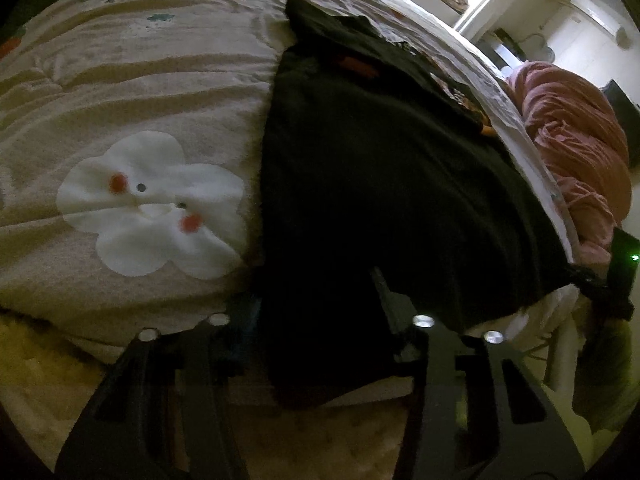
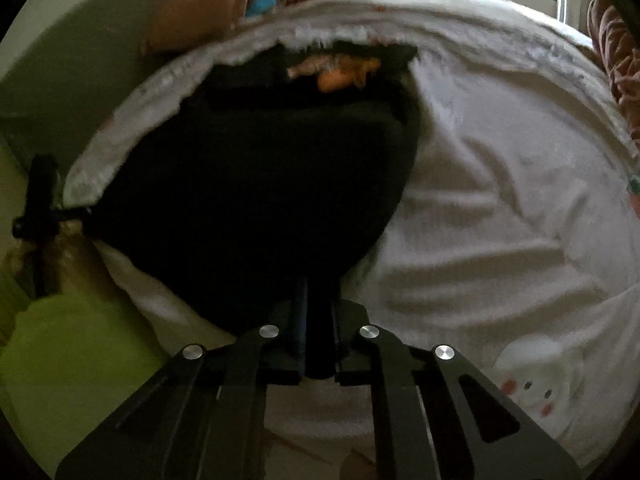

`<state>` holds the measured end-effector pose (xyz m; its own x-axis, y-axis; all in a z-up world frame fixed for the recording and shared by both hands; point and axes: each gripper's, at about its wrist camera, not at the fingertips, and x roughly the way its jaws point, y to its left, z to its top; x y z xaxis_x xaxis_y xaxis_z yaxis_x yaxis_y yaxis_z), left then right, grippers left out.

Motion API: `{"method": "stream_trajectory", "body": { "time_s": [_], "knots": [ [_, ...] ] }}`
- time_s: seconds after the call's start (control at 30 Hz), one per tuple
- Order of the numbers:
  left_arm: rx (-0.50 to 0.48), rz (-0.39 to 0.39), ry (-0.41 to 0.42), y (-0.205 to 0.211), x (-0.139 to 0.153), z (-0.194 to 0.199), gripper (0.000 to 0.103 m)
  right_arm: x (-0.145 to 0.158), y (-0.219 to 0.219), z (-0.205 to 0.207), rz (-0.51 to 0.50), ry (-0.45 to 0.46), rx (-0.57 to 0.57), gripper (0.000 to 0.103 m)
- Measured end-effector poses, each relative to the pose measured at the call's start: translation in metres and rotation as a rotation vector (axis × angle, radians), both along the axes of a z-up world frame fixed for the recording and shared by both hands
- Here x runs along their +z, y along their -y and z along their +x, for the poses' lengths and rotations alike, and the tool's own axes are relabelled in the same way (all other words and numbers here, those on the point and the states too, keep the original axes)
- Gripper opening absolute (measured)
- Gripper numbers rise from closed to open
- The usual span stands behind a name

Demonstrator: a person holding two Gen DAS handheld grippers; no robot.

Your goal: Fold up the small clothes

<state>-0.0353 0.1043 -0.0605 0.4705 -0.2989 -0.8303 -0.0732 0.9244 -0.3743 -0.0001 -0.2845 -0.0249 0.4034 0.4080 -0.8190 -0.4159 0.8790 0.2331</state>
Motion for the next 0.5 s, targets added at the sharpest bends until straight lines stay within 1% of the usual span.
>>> {"method": "stream_trajectory", "body": {
  "time_s": [0.03,0.07,0.1,0.2,0.3,0.37,0.5],
  "knots": [
    [0.01,-0.008,0.003,-0.002,0.001,-0.001,0.022,0.008,0.002,0.0,0.029,0.025,-0.008,0.007],
    [0.016,-0.021,0.007,-0.003,0.002,-0.002,0.006,0.013,0.004,0.0,0.052,0.044,-0.013,0.007],
    [0.021,-0.037,0.011,-0.005,0.003,-0.003,0.003,0.02,0.008,0.001,0.079,0.072,-0.025,0.007],
    [0.018,-0.024,0.042,-0.003,0.014,-0.004,0.002,0.039,0.015,0.006,0.118,0.134,-0.067,0.007],
    [0.024,-0.032,0.093,-0.005,0.031,-0.005,0.002,0.051,0.022,0.01,0.141,0.172,-0.104,0.007],
    [0.039,-0.036,0.129,-0.009,0.045,-0.003,0.002,0.058,0.024,0.011,0.152,0.2,-0.119,0.007],
    [0.068,-0.052,0.176,-0.019,0.064,-0.001,0.002,0.064,0.027,0.014,0.173,0.23,-0.136,0.007]
  ]
}}
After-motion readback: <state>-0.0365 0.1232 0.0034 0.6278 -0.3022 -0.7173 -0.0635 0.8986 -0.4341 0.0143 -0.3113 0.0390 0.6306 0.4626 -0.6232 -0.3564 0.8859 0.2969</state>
